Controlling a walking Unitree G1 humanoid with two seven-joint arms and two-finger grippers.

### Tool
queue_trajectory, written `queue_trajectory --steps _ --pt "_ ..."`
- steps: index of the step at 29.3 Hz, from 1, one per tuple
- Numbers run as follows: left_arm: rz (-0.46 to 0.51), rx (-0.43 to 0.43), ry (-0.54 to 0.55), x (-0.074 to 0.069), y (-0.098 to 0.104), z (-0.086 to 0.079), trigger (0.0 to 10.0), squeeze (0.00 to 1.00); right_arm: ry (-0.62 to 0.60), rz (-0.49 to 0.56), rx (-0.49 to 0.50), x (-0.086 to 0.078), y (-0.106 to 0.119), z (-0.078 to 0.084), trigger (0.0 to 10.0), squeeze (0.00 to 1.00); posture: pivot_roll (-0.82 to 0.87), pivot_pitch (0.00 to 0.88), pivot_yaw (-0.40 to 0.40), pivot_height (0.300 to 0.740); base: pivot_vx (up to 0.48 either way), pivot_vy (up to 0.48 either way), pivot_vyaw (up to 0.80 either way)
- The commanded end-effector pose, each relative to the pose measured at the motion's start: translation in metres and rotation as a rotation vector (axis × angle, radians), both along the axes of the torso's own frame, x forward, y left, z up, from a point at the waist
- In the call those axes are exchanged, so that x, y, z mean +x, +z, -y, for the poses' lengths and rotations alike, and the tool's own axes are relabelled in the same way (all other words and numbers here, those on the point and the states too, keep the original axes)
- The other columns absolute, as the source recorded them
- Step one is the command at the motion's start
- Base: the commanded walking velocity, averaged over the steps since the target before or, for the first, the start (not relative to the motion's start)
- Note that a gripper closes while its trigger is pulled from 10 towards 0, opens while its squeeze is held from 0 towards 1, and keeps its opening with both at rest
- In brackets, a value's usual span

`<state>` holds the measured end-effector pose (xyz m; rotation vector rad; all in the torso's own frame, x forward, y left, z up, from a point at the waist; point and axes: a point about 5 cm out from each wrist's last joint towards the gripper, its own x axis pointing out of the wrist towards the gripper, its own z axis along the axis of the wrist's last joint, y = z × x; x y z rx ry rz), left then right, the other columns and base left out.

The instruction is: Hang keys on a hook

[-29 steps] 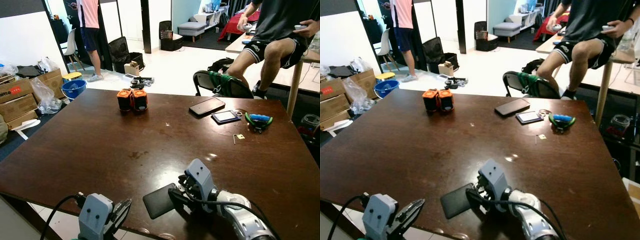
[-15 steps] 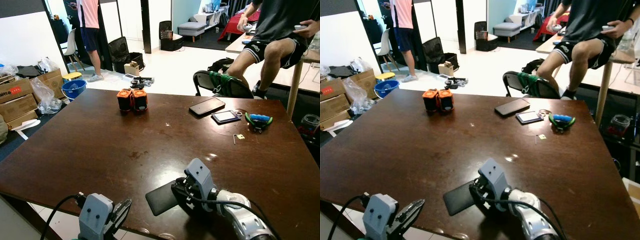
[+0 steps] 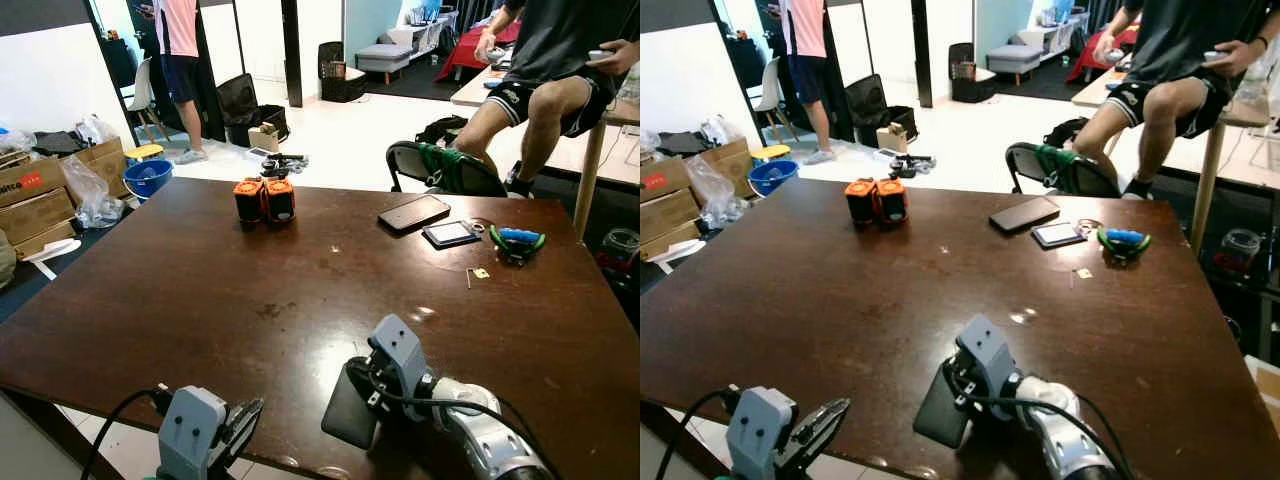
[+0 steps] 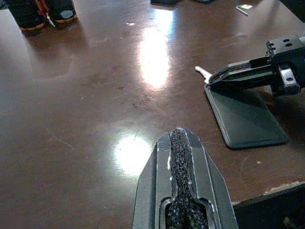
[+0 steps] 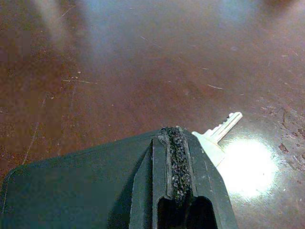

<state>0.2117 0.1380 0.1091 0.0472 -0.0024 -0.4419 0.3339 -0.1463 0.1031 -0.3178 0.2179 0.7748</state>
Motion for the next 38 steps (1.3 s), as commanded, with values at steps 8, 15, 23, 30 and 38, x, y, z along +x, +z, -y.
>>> queue_trajectory --steps 8,15,23,30,38 --pt "-0.015 0.027 0.009 -0.001 -0.002 -0.004 10.0 0.0 -0.08 0.101 0.148 0.009 0.017 -0.004 0.0 0.0 0.04 0.023 0.172 0.74 0.0 0.0 0.0" --pt "-0.012 0.026 0.011 -0.001 -0.001 -0.004 10.0 0.0 -0.13 0.247 0.336 0.017 0.054 -0.005 0.0 0.0 0.04 0.023 0.172 0.74 0.0 0.0 0.0" --pt "-0.009 0.02 0.016 0.0 0.0 -0.005 10.0 0.0 -0.139 0.294 0.399 0.019 0.069 -0.009 0.0 0.0 0.04 0.023 0.172 0.74 0.0 0.0 0.0" --pt "-0.005 0.003 0.029 0.002 0.001 -0.005 10.0 0.0 -0.142 0.311 0.428 0.02 0.076 -0.011 0.0 0.0 0.04 0.017 0.172 0.74 0.0 0.0 0.0" --pt "0.008 -0.054 0.213 0.015 0.006 -0.02 10.0 0.0 -0.19 0.269 0.462 0.017 0.072 -0.02 10.0 0.0 0.02 0.001 0.179 0.74 0.0 0.0 0.0"
